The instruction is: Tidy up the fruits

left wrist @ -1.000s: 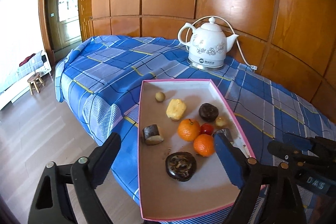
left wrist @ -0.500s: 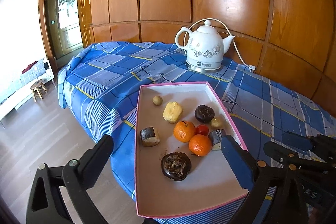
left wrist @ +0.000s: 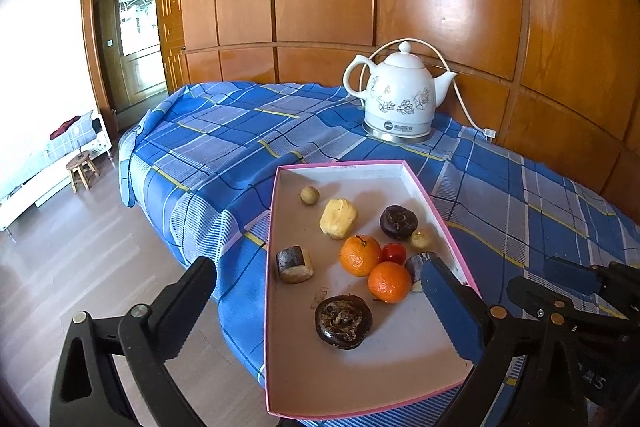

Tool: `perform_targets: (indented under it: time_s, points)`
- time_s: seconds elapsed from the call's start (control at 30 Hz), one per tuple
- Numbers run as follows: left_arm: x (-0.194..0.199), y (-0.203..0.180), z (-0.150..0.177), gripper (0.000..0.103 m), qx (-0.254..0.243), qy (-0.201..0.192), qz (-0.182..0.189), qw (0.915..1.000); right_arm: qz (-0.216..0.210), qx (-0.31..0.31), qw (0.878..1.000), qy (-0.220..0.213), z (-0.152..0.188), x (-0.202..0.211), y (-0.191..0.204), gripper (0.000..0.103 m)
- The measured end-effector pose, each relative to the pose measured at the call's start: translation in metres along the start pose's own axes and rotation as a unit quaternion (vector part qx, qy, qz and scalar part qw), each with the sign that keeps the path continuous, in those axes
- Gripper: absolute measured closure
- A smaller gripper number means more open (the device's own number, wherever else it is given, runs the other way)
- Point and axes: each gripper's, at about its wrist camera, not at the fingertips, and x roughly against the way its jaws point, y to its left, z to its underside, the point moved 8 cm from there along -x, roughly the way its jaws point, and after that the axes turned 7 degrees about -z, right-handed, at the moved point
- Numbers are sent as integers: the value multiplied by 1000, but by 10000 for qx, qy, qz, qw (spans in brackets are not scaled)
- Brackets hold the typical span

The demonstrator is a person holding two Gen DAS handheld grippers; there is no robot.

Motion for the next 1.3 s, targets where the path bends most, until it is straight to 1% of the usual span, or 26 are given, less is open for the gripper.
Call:
perform_targets:
  time_s: [0.27, 1.07, 1.3]
  points:
    - [2, 3, 0, 0, 36, -54, -66, 10000, -25, 61, 10000, -2, -1, 0, 4, 55]
    - [3, 1, 0, 0, 19, -37, -33, 10000, -25, 85, 10000, 0, 0, -1, 5, 55]
    - [0, -1, 1, 0, 19, 8, 112, 9999, -40, 70, 10000, -11, -2, 1, -5, 55]
